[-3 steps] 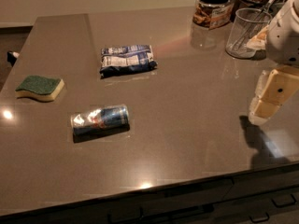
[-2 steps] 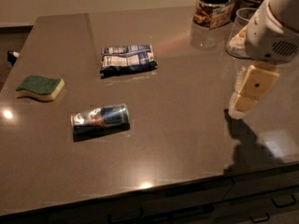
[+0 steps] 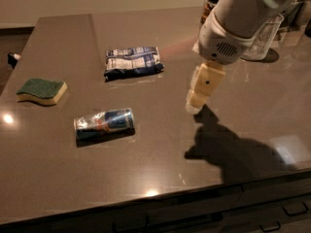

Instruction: Move sponge near redbull can

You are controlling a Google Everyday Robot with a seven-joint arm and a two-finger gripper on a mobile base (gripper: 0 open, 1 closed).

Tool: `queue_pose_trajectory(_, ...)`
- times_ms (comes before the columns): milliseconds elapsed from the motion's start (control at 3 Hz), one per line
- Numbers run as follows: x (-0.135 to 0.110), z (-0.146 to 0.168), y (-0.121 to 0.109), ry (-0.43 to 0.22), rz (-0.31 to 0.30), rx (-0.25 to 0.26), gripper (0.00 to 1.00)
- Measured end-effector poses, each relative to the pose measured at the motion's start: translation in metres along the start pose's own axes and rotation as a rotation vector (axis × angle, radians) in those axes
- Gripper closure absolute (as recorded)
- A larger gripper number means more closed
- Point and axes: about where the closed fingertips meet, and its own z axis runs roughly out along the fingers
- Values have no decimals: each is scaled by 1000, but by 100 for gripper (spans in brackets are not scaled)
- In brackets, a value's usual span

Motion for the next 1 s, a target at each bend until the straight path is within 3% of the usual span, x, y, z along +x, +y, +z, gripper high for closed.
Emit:
queue_pose_trajectory(333, -35, 26, -9, -61, 28, -17, 0)
queue_pose_trajectory(1000, -91, 59, -22, -158, 85, 8, 0)
